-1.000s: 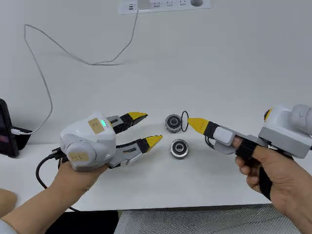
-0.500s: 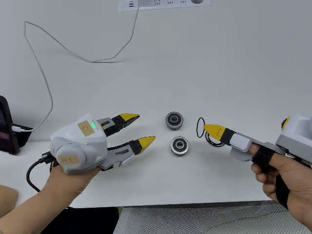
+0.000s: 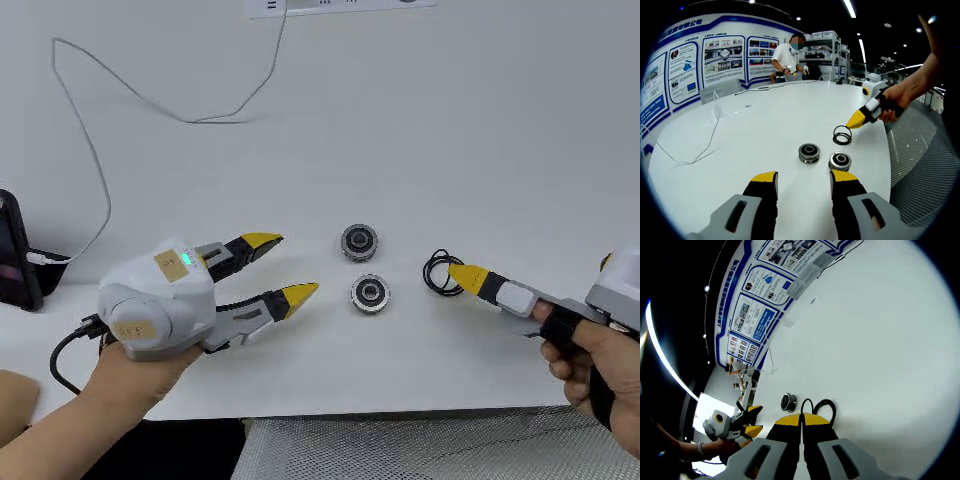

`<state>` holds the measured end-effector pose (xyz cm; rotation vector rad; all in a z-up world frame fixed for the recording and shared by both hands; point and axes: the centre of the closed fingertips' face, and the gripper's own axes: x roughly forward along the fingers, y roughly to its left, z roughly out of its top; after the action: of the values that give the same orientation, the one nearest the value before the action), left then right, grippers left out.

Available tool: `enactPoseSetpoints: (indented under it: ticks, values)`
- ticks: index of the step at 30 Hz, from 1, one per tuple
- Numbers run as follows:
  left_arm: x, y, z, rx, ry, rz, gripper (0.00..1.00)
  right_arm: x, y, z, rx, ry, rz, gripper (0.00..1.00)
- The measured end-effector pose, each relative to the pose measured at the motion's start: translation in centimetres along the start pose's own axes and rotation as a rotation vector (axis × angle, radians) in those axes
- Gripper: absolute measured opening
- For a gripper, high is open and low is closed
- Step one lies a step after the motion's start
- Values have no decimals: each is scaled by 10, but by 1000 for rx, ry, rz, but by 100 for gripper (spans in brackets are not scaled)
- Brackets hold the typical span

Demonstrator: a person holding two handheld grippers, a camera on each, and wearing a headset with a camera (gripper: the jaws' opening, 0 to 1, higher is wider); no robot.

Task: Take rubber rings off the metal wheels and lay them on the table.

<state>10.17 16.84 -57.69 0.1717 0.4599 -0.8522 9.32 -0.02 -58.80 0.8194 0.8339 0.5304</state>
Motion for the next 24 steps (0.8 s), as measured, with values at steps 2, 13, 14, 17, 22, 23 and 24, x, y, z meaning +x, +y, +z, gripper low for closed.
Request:
enactPoseSetpoints:
  ticks: [2,13,14,17,22,23,24]
  values:
    - [-1,0,0,-3,-2,-2,45,-1,-4,0,-29,5,-20,2]
    - [-1,-2,0,-2,-2,-7,46,-2,-13,-4,-202,50,-100,6]
    - [-1,-2,-1,-2,-2,-8,46,-2,-13,-4,-219,54,-103,7]
    - [-2,-3,-1,-5,1,-7,46,-3,-14,-3,-261,58,-120,11]
    - [-5,-5,-4,-12,3,-5,46,-4,-19,-2,-314,72,-145,16]
    - [-6,-5,-4,-12,3,-4,46,-4,-19,-3,-324,78,-147,17]
    - [-7,-5,-4,-13,1,-3,46,-5,-19,-3,-348,83,-152,17]
